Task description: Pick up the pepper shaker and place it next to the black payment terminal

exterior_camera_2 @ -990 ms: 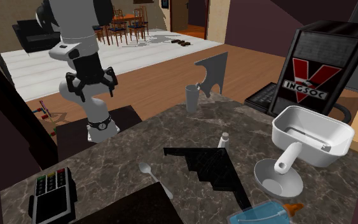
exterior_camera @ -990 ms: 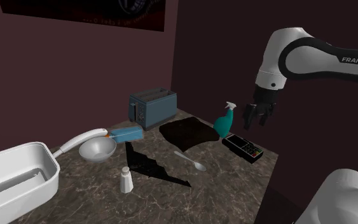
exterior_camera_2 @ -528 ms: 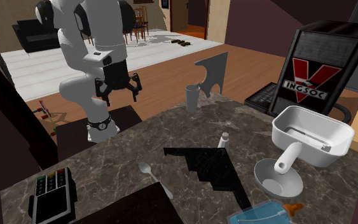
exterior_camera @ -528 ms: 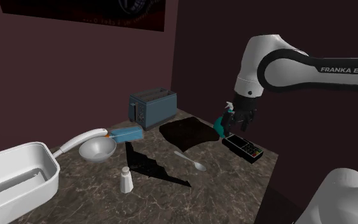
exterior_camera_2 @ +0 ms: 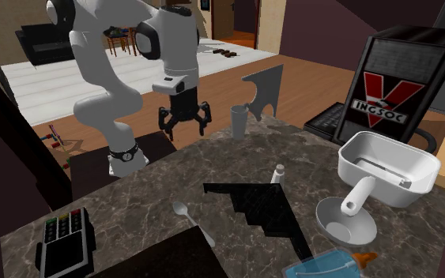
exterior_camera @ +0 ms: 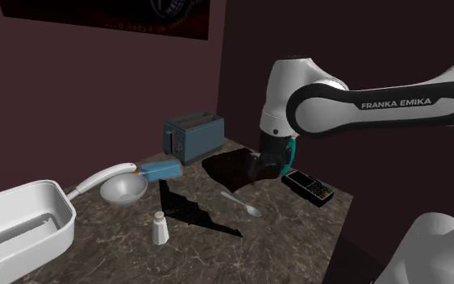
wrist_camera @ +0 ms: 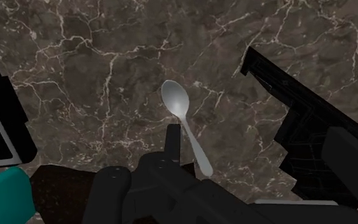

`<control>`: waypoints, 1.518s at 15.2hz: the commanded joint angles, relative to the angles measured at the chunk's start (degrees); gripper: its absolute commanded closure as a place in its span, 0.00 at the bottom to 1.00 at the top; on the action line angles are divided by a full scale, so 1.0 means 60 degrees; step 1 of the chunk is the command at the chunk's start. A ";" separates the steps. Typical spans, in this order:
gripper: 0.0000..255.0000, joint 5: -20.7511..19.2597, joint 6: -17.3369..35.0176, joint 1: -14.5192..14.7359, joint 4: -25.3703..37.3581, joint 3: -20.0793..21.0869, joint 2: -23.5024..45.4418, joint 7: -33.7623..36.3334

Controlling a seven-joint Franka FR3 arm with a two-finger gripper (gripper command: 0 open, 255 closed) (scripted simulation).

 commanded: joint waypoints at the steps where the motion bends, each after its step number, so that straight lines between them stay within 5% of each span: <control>1: 0.00 -0.0074 0.0309 0.0037 0.0313 0.0384 0.0549 0.0498; 7: 0.00 -0.0817 0.1083 0.0078 0.1546 0.1429 0.2515 0.2069; 13: 0.00 -0.2246 0.1367 0.0352 0.3268 0.2166 0.4796 0.3836; 23: 0.00 -0.4781 0.0535 0.2134 0.7485 0.2049 0.8933 0.6035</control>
